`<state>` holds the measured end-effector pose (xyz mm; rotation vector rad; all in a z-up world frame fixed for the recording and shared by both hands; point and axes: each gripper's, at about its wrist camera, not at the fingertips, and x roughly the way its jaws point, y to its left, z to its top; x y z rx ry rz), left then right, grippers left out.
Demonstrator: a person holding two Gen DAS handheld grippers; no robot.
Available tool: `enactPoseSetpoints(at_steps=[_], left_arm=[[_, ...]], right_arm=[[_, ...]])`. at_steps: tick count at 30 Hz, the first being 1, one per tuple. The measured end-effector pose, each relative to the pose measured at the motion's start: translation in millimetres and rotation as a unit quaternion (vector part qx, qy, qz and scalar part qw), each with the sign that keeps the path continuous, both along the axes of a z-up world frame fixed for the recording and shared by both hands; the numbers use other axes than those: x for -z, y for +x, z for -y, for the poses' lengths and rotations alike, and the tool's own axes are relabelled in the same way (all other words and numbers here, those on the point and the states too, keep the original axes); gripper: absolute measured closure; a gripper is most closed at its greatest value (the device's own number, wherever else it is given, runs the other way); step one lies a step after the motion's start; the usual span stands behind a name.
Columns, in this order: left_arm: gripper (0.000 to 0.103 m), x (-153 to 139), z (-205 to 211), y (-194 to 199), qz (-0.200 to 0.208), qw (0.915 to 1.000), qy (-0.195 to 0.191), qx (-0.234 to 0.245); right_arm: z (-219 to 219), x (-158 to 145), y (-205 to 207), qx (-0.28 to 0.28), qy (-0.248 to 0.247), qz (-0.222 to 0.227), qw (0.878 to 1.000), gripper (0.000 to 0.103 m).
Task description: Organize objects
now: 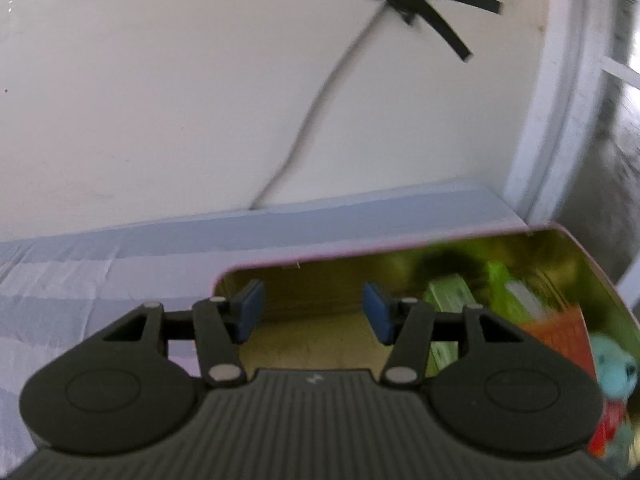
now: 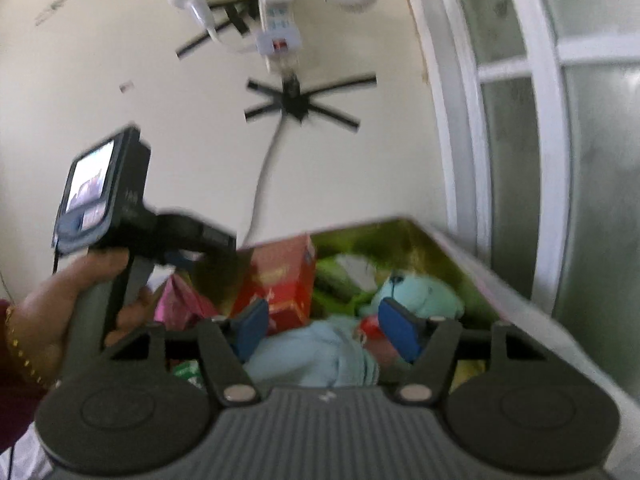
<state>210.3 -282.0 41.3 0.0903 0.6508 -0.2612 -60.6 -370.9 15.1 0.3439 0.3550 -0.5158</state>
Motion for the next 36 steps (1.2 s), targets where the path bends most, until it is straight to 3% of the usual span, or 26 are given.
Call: enactPoseSetpoints(at_steps=[4, 7, 11, 15, 18, 23, 27, 32, 36], left_arm=[[0.046, -24.6, -18.1, -8.4, -0.001, 0.9985, -0.055, 0.01], [0.046, -41.0, -35.8, -32.6, 0.023, 0.9968, -0.068, 0.036], [0.046, -44.9, -61.9, -63.8, 0.023, 0.9928, -0.099, 0.064], [0.046, -40.1, -84.2, -91.8, 0.028, 0.9911, -0.106, 0.076], [0.046, -37.5, -105.0, -109.6, 0.025, 0.9909, -0.102, 0.085], [0.046, -28.8, -114.4, -121.9, 0.042, 0.9915, -0.082, 0.092], [0.044, -21.1, -114.5, -143.0, 0.046, 0.9911, -0.071, 0.103], [0.043, -8.0, -111.8, -160.7, 0.034, 0.9916, -0.057, 0.111], [0.035, -0.4, -115.8, -174.4, 0.038, 0.9936, -0.044, 0.097]], right_arm=[[10.0, -2.4, 11.8, -0.003, 0.0, -0.053, 0.999, 0.04], [21.5, -14.8, 24.6, -0.005, -0.022, -0.094, 0.995, 0.04], [33.8, -17.8, 60.1, -0.042, -0.017, -0.154, 0.987, 0.042], [10.1, -15.6, 95.8, -0.092, -0.03, -0.167, 0.981, 0.045], [-7.8, -22.6, 87.8, -0.061, -0.065, -0.133, 0.987, 0.043], [-26.8, -28.8, 17.0, -0.014, 0.001, 0.007, 1.0, 0.039], [-67.5, -22.9, -34.7, 0.04, -0.009, 0.079, 0.996, 0.023], [-103.5, -19.4, -54.3, 0.045, -0.049, 0.072, 0.995, 0.022], [-112.2, -19.7, -54.3, 0.035, -0.032, 0.075, 0.996, 0.022]])
